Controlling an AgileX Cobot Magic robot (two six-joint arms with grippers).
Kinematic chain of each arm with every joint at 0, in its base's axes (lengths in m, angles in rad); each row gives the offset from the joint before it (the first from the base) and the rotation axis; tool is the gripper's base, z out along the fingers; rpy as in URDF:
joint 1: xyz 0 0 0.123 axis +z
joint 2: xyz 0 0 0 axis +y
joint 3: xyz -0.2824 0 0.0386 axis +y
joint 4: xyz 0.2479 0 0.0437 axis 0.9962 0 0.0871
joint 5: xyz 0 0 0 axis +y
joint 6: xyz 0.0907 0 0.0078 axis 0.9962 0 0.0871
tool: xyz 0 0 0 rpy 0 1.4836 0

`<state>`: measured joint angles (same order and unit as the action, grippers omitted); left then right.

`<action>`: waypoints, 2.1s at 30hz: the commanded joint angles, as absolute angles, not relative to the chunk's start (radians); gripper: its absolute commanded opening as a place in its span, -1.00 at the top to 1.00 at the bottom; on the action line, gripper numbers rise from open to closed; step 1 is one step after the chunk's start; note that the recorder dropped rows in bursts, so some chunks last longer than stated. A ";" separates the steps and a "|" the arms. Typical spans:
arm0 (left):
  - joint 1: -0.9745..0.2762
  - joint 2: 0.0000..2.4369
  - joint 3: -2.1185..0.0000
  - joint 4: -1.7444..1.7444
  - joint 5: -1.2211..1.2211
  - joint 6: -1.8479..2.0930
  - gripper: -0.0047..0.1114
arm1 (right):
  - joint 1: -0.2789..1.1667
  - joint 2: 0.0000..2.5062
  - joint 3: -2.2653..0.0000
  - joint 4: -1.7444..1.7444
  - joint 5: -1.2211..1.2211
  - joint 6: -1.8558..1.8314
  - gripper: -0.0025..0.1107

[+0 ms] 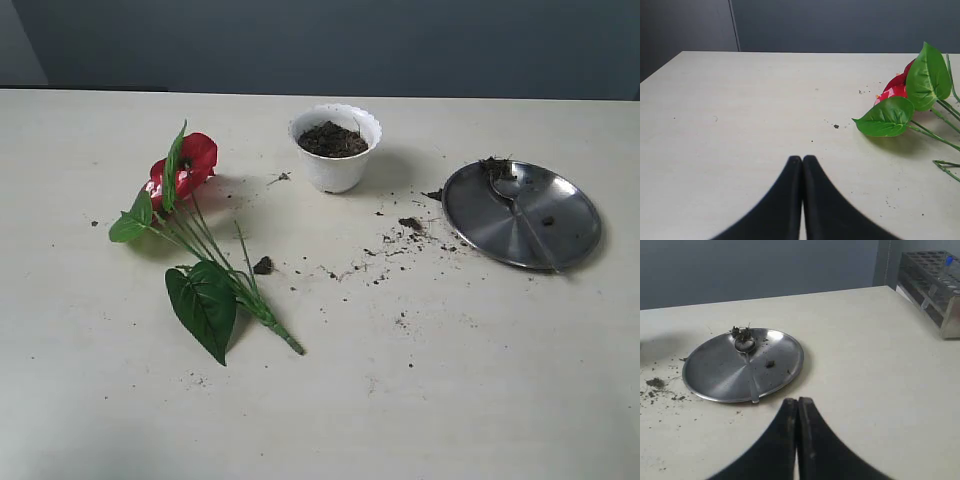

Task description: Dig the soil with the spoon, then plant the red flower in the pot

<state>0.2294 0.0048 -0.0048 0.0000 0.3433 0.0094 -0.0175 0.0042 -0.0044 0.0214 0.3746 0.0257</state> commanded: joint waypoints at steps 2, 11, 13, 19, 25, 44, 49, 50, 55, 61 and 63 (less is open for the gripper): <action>0.226 0.000 0.000 0.000 0.332 0.007 0.91 | -0.019 0.000 0.000 0.010 0.364 0.024 0.96; 0.226 0.000 0.000 0.000 0.332 0.007 0.91 | -0.019 0.000 0.000 0.010 0.364 0.024 0.96; 0.226 0.000 0.000 0.000 0.332 0.007 0.91 | -0.019 0.000 0.000 0.008 0.364 0.024 0.96; 0.226 0.000 0.000 0.000 0.332 0.007 0.91 | -0.019 0.000 0.000 0.218 0.264 0.026 0.96; 0.226 0.000 0.000 0.000 0.332 0.007 0.91 | -0.019 0.000 0.000 0.493 0.124 0.026 0.96; 0.226 0.000 0.000 0.000 0.332 0.007 0.91 | -0.019 0.000 0.000 0.481 -0.250 0.022 0.96; 0.226 0.000 0.000 0.000 0.332 0.007 0.91 | -0.019 0.000 0.000 0.483 -0.421 0.025 0.96; 0.226 0.000 0.000 0.000 0.332 0.007 0.91 | -0.019 0.000 0.000 0.482 -0.461 0.040 0.96; 0.226 0.000 0.000 0.000 0.332 0.007 0.91 | -0.019 0.000 0.000 0.475 -0.678 0.213 0.96; 0.226 0.000 0.000 0.000 0.332 0.007 0.91 | -0.019 0.000 -0.100 0.331 -0.687 0.430 0.96; 0.226 0.000 0.000 0.000 0.332 0.007 0.91 | -0.019 0.013 -0.208 0.218 -0.567 0.420 0.96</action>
